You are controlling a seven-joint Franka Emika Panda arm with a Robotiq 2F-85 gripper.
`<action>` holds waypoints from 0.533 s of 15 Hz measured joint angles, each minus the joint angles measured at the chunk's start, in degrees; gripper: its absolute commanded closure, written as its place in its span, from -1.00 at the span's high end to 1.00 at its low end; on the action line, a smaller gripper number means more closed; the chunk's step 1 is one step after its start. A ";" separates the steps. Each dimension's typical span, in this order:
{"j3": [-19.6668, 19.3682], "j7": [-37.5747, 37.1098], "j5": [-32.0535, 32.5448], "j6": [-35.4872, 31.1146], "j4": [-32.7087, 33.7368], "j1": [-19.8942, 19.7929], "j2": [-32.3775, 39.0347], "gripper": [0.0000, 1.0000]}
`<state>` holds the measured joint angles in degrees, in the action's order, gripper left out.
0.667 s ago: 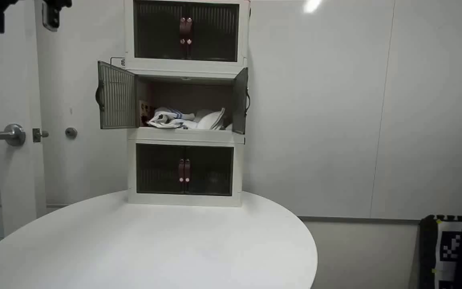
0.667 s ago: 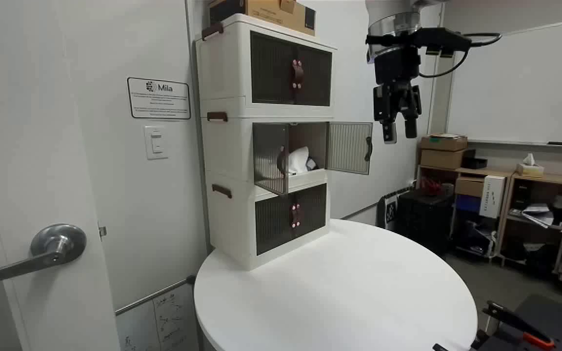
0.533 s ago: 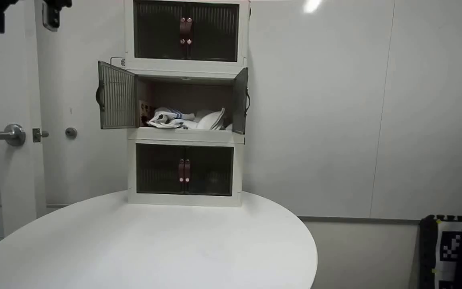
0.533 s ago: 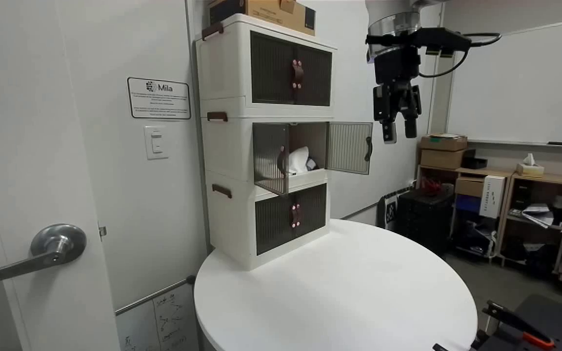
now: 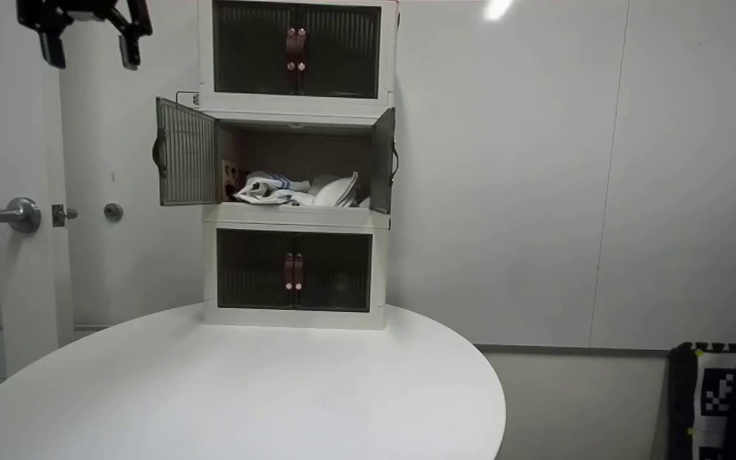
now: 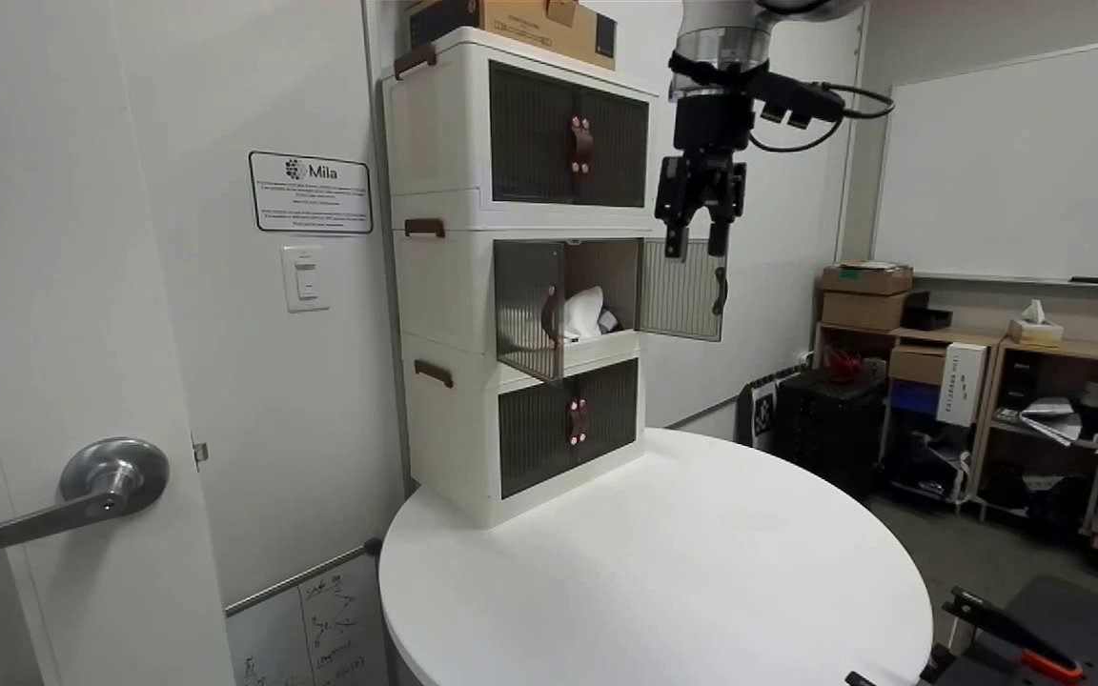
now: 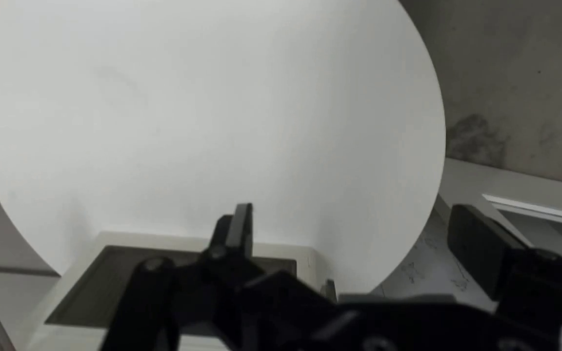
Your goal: Close the middle left cabinet door
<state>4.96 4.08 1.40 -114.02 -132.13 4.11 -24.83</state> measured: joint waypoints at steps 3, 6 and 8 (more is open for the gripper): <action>-0.01 2.36 0.06 -5.96 6.32 0.24 8.41 1.00; 0.22 2.55 0.06 -9.68 14.34 0.46 18.22 1.00; 0.62 1.66 0.06 -11.06 19.90 0.74 24.13 1.00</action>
<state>5.59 5.73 1.46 -125.08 -112.23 4.85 -0.70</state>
